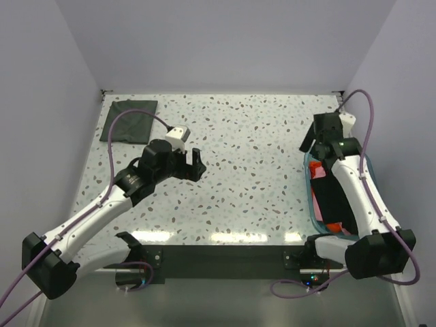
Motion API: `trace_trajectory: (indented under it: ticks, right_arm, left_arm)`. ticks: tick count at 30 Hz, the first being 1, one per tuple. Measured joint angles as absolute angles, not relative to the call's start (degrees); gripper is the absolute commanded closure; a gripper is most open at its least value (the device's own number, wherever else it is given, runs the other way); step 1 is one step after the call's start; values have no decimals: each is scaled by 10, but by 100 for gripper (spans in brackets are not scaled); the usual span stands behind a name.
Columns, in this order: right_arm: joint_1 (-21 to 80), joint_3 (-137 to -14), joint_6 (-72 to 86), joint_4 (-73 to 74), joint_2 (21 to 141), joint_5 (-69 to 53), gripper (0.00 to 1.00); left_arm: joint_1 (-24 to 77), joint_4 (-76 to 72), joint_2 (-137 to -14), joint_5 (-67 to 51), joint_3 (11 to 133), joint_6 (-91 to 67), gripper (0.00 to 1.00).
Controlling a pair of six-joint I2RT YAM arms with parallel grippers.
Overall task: Fold and stack the t-shirts
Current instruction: Grab the tshirt from the pile
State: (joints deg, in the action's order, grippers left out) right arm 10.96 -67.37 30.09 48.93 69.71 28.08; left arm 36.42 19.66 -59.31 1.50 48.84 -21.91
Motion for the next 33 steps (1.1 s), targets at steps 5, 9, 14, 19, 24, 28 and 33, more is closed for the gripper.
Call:
trace_trajectory:
  ticks: [5,9,14,19,24,28,33]
  right_arm:
    - [-8,-685,311,500,710,301,1]
    - [-75,-688,326,501,745,323,1]
    - [-124,-665,345,493,757,354,1]
    - [-155,-617,353,477,756,368,1]
    - [-166,-583,354,458,756,367,12]
    - [-166,-575,354,440,756,366,16]
    - [-171,-568,354,420,761,365,18]
  left_arm:
    - [364,196,-590,-15,488,-219,7]
    - [364,192,-590,-45,478,-220,7]
    - [364,192,-597,-81,477,-219,7]
    - [364,196,-602,-96,477,-218,7]
    - [364,199,-604,-104,477,-218,7]
    - [364,199,-604,-107,476,-218,7]
    - [364,199,-602,-107,465,-219,7]
